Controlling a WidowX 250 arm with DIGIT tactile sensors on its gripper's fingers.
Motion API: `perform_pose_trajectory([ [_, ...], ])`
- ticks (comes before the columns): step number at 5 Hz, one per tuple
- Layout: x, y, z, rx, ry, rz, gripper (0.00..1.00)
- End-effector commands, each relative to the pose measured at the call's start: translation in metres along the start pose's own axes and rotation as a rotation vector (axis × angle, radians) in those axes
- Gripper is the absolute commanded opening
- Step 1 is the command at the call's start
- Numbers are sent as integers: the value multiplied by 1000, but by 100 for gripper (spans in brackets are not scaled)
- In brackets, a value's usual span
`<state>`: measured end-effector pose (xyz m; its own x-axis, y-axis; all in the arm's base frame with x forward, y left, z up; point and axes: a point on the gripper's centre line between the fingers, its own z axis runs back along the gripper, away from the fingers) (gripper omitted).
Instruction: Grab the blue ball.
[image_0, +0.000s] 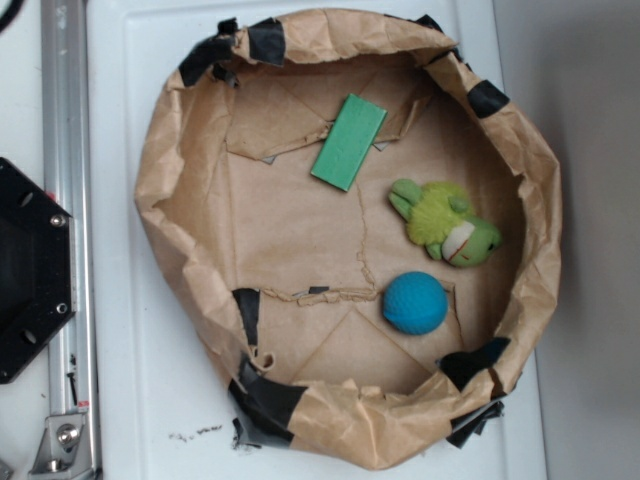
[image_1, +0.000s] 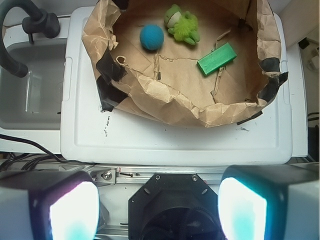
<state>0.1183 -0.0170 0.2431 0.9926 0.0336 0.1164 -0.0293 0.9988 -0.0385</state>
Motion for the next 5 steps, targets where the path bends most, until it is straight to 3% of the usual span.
perform_pose_trajectory([
  [1, 0, 0, 0, 0, 0, 0, 100],
  [2, 48, 6, -20, 56, -59, 82, 100],
  [3, 85, 5, -51, -160, -165, 314, 100],
  [4, 111, 9, -81, -232, -171, 420, 100],
  [5, 139, 17, -116, -348, -159, 502, 100],
])
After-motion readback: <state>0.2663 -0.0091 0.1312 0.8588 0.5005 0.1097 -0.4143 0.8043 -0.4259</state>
